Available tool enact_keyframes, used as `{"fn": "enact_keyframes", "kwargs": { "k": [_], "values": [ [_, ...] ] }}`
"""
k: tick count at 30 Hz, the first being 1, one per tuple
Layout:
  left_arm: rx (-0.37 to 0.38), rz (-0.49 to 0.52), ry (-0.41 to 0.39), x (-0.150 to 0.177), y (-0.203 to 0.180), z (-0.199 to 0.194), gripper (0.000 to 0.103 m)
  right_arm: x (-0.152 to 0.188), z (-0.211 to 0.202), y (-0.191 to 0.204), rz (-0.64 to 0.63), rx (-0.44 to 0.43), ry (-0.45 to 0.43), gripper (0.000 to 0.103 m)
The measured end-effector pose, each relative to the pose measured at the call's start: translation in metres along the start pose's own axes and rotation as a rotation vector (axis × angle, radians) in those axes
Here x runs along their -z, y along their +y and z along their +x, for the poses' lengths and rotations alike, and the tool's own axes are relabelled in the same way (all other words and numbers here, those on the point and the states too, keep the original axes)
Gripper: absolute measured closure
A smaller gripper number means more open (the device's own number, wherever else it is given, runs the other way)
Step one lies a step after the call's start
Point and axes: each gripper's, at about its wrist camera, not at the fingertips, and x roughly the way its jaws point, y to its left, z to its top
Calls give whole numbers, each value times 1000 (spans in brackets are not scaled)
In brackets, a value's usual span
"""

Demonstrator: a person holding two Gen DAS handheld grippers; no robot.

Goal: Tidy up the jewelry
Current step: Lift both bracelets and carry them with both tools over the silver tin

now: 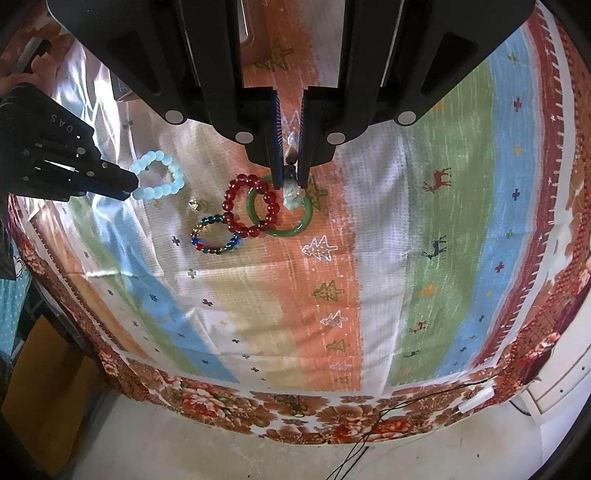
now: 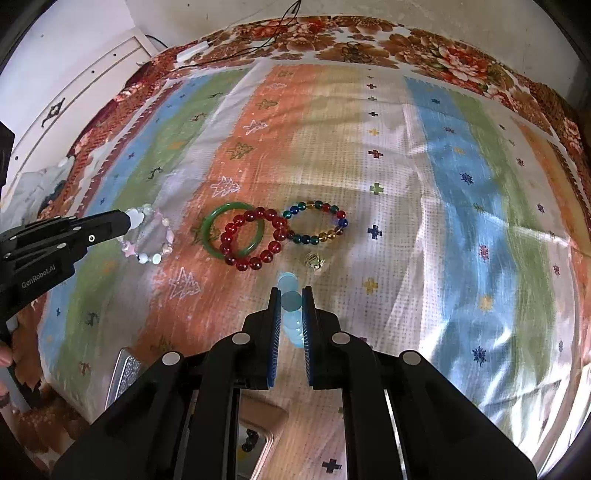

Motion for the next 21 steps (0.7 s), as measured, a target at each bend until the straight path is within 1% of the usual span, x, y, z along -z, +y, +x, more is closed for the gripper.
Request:
{"fn": "enact_keyframes", "kwargs": {
  "k": [5,9,13,16,21],
  "values": [
    [10,2,-12,7,-4,-10,96,5,-12,-1,2,-9,-22,91],
    [1,-4,-24,11,-6,-17,96,9,-23,0,-6,12,-45,91],
    [7,5,-30,15,-10,-23,96,14,-32,4,-12,9,-59,91],
    [-2,20,-39,20,-13,-28,96,19,-39,8,-39,48,-84,91],
    [4,18,-59,26,-15,-41,96,24,-48,9,-39,37,-104,91]
  ]
}}
